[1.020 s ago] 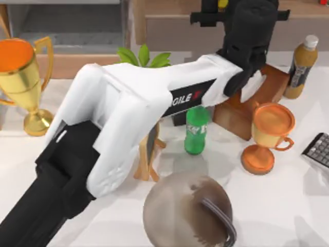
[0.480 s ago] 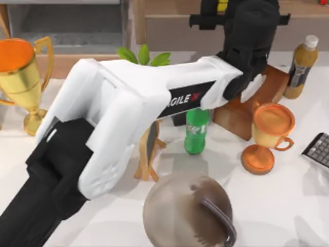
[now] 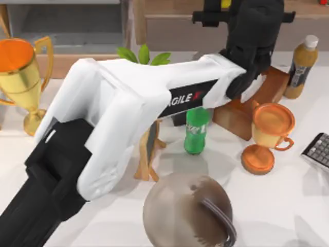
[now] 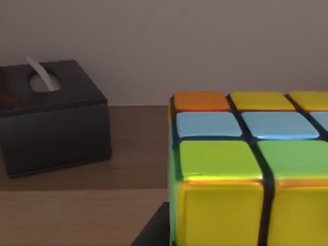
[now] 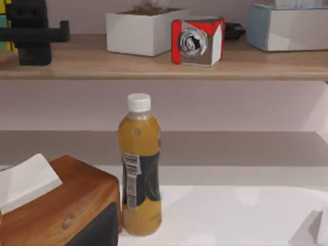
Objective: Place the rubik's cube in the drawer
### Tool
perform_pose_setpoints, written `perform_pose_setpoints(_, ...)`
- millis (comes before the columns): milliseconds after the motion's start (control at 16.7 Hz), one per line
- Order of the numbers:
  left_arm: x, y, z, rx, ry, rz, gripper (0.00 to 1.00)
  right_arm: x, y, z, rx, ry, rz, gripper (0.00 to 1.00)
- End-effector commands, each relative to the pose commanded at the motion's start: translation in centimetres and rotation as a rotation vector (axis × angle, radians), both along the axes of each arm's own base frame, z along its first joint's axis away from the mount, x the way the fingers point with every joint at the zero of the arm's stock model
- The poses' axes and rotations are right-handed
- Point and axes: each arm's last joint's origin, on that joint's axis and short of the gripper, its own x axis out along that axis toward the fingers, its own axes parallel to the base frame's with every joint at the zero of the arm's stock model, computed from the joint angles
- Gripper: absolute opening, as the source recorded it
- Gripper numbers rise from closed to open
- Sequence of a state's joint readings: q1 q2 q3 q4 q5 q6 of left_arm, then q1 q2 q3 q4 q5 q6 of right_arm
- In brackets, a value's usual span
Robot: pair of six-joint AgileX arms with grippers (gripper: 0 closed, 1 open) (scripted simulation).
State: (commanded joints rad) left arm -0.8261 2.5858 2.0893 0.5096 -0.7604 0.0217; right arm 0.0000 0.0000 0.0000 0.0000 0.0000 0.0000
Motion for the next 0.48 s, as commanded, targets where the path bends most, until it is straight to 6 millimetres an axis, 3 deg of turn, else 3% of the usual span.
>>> perform_pose_setpoints(240, -3.5, -2.7, 5.0, 0.044, -0.015, -0.129, 0.00, 0.0, 0.0, 0.0, 0.000, 0.000, 0.000, 1.00)
perform_pose_setpoints(360, -5.4, -3.5, 8.7, 0.079, -0.029, -0.201, 0.00, 0.0, 0.0, 0.0, 0.000, 0.000, 0.000, 1.00)
perform_pose_setpoints(480, -6.5, -3.1, 13.1, 0.119, -0.051, -0.253, 0.00, 0.0, 0.0, 0.0, 0.000, 0.000, 0.000, 1.00)
